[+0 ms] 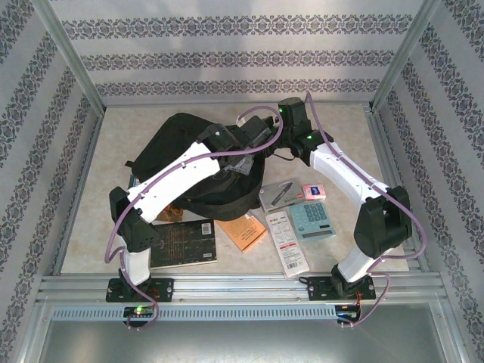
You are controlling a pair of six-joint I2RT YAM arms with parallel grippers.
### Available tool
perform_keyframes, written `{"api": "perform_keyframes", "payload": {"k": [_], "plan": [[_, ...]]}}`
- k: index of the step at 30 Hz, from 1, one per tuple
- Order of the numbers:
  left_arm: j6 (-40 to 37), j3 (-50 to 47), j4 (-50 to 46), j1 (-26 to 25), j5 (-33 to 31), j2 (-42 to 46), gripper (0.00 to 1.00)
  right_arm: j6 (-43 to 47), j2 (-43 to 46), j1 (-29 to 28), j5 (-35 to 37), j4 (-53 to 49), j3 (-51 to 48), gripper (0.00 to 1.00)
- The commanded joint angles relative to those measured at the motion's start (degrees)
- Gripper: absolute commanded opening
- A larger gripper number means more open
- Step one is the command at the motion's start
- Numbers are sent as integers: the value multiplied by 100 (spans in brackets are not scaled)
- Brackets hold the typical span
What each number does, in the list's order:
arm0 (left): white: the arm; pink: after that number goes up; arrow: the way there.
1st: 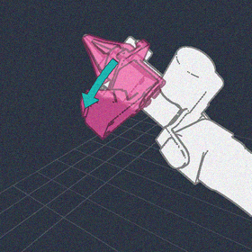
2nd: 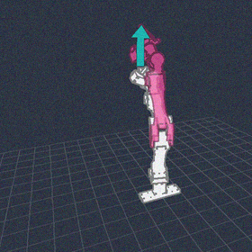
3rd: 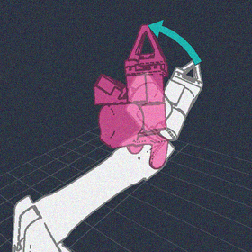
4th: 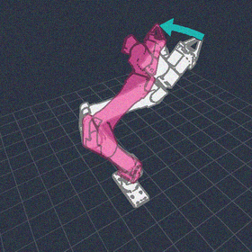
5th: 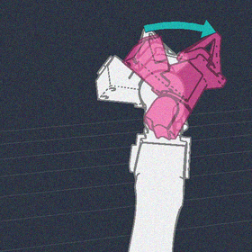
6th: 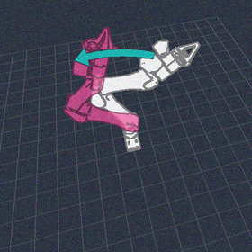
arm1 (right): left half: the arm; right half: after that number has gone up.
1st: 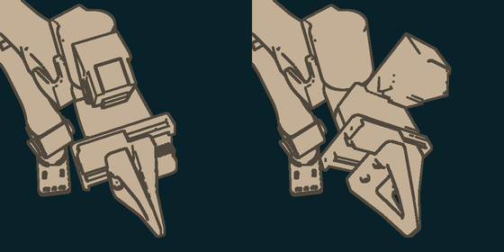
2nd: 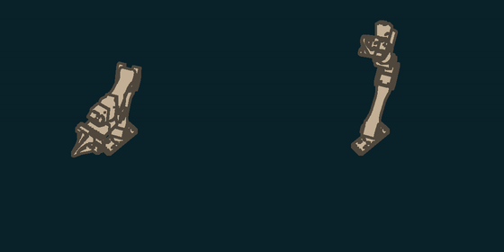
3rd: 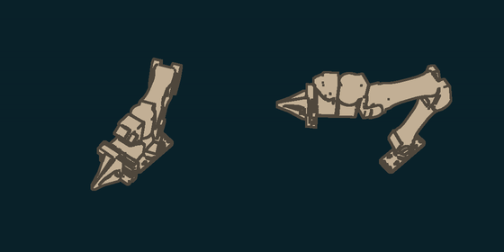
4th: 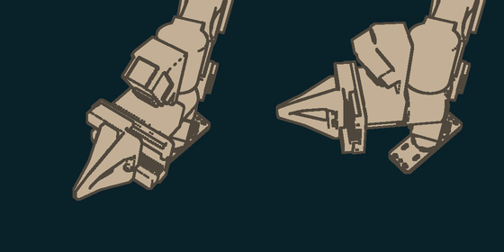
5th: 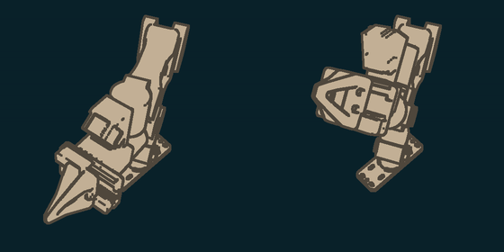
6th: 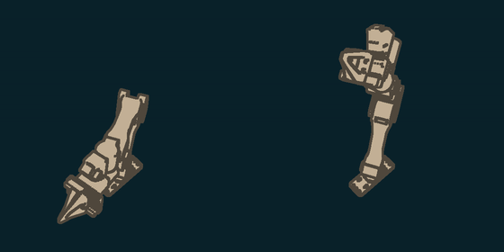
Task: Pack the student bag
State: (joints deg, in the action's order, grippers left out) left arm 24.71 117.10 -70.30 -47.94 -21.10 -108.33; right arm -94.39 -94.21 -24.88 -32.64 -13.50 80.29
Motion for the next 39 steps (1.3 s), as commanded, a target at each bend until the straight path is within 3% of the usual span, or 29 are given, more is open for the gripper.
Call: {"api": "perform_keyframes", "payload": {"k": [1,5,8,17,18,22,26,29,33,39], "plan": [[21,-47,-91,33,79,-35,11,-52,116,-34,-84,197,24,0],[72,-56,-65,57,-18,-81,46,-32,77,-72,-86,205,74,0],[81,-51,-54,73,-45,-146,52,-79,88,-84,-84,250,34,0],[61,-237,147,201,194,35,2,4,154,-26,-47,255,-88,0],[23,-240,191,213,262,82,0,21,157,-23,-49,257,-99,0],[-90,-137,181,320,376,244,0,334,132,-8,-56,161,13,0],[-124,33,69,545,560,469,0,1050,228,9,158,-242,259,36],[-176,-39,185,713,793,777,0,1664,386,49,282,-464,356,49],[-308,-117,311,761,827,1040,0,2555,638,171,309,-777,265,51],[-330,-134,467,907,1074,1270,0,4000,1330,415,559,-1444,-496,44]]}}
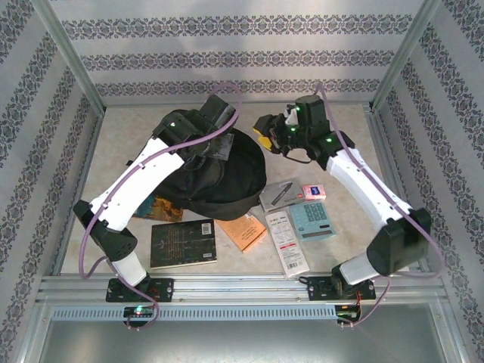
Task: Pack the student bag
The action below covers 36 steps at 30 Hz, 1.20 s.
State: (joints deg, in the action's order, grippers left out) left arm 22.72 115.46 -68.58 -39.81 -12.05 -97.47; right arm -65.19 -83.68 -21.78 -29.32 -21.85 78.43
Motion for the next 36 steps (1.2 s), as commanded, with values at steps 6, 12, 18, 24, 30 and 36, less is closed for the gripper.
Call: {"api": "perform_keyframes", "payload": {"k": [6,12,18,24,30,36], "plan": [[-55,-187,602,314,247,367,0,2247,702,309,1640,-2179,-937,42],[24,-473,907,415,212,443,0,2628,853,622,2891,-3134,-1605,54],[139,-730,1216,421,40,592,0,1920,1327,1228,3033,-4065,-2281,60],[364,-1245,1704,430,181,899,0,74,2924,1825,1892,-4272,-3387,58],[399,-1389,1767,439,279,1045,0,-1235,4124,1835,1258,-3589,-4518,58],[446,-1430,1743,439,406,1112,0,-1662,4175,1765,1040,-2551,-5185,55]]}}
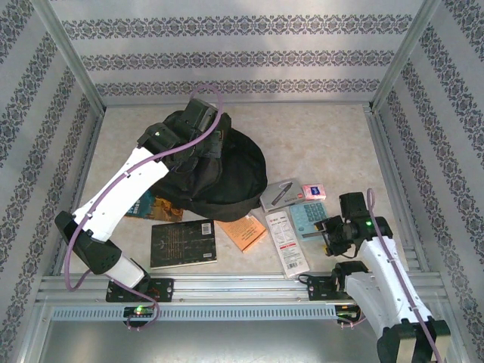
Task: Pack the student bag
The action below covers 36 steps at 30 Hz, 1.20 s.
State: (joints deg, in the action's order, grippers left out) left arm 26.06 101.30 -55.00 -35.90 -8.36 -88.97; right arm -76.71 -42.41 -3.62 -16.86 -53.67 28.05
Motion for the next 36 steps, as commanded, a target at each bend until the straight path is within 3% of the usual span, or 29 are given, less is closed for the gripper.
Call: {"api": "perform_keyframes", "payload": {"k": [1,12,21,27,36], "plan": [[118,-24,393,46,20,267,0,-544,32,-58,-178,714,-211,55],[197,-5,321,48,8,241,0,-689,-178,-16,15,1805,-801,39],[94,165,242,47,-114,204,0,-461,36,98,221,1732,-873,0],[34,277,236,48,-201,170,0,122,36,124,306,1199,-34,0],[11,528,184,74,-144,57,0,2000,-555,-188,731,412,2027,0]]}}
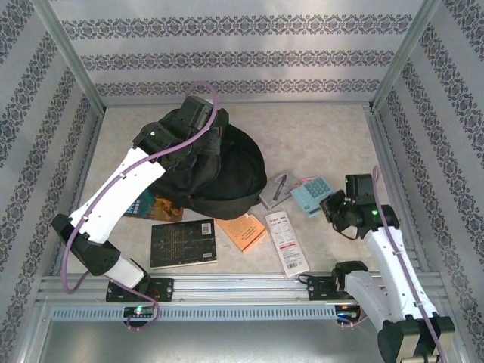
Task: Pack the student bag
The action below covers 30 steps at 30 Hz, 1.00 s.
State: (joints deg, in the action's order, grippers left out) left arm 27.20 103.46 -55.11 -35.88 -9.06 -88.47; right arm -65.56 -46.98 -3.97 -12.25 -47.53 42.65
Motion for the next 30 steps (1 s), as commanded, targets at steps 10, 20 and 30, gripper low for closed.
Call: {"api": "perform_keyframes", "payload": {"k": [10,20,30], "plan": [[-169,428,228,99,195,1,0,2273,-1416,-1332,-1067,1050,2037,0],[-243,465,272,177,390,90,0,1953,-2538,-1744,-1860,1489,2563,0],[-200,477,516,186,784,34,0,1228,-4290,-2449,-1553,1966,3437,0]]}}
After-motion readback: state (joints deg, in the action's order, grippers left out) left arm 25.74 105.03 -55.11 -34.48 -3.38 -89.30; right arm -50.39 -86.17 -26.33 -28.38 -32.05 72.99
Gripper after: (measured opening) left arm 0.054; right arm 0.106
